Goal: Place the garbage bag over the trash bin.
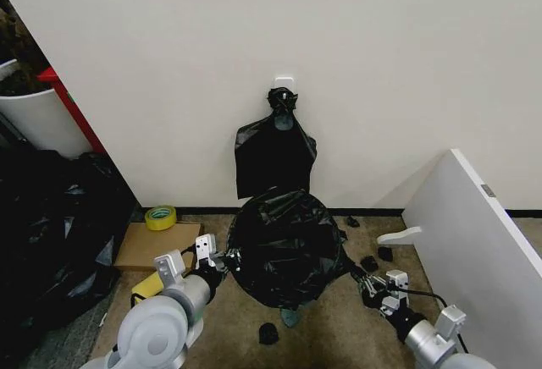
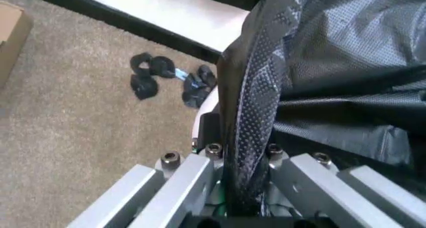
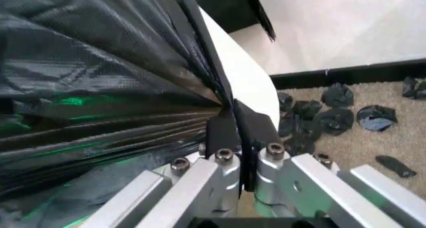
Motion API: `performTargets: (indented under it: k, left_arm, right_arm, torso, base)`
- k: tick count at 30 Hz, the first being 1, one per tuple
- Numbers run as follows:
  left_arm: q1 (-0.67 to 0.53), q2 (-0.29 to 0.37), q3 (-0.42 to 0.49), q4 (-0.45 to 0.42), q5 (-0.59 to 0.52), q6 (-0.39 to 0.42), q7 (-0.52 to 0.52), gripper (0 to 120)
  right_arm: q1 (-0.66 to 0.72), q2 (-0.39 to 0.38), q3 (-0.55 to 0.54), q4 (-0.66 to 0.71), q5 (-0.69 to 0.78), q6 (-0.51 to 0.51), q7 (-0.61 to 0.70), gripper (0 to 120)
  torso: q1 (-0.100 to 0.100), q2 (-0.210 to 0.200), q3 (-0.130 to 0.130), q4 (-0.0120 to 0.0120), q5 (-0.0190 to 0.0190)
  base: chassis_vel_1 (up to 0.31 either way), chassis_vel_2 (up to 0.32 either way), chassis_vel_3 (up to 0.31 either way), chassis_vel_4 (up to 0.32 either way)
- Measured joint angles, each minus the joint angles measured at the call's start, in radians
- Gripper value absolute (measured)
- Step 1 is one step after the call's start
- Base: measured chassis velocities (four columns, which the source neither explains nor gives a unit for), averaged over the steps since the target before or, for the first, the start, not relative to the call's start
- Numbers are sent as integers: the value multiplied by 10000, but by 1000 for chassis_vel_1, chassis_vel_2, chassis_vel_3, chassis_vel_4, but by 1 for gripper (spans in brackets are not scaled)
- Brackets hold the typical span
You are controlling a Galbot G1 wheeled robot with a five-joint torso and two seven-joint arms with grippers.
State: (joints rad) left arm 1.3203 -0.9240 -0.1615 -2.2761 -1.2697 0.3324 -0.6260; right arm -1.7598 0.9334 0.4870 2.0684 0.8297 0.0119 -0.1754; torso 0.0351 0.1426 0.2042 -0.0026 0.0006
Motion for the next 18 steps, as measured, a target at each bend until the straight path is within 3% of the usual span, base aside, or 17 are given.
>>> performTargets:
  k: [9, 18]
  left_arm:
    - [-386, -177, 64, 538, -46, -284, -262, 0]
    - [-628, -119, 2, 651, -242, -331, -298, 0]
  right_arm:
    - [-1018, 94, 448, 424, -937, 785, -296, 30]
    - [-2057, 134, 594, 917, -647, 1047, -1289, 61]
  torso:
    - [0, 0, 0, -1, 0]
    - [0, 0, 0, 0, -1]
  base:
    - [0, 0, 0, 0]
    - [0, 0, 0, 0]
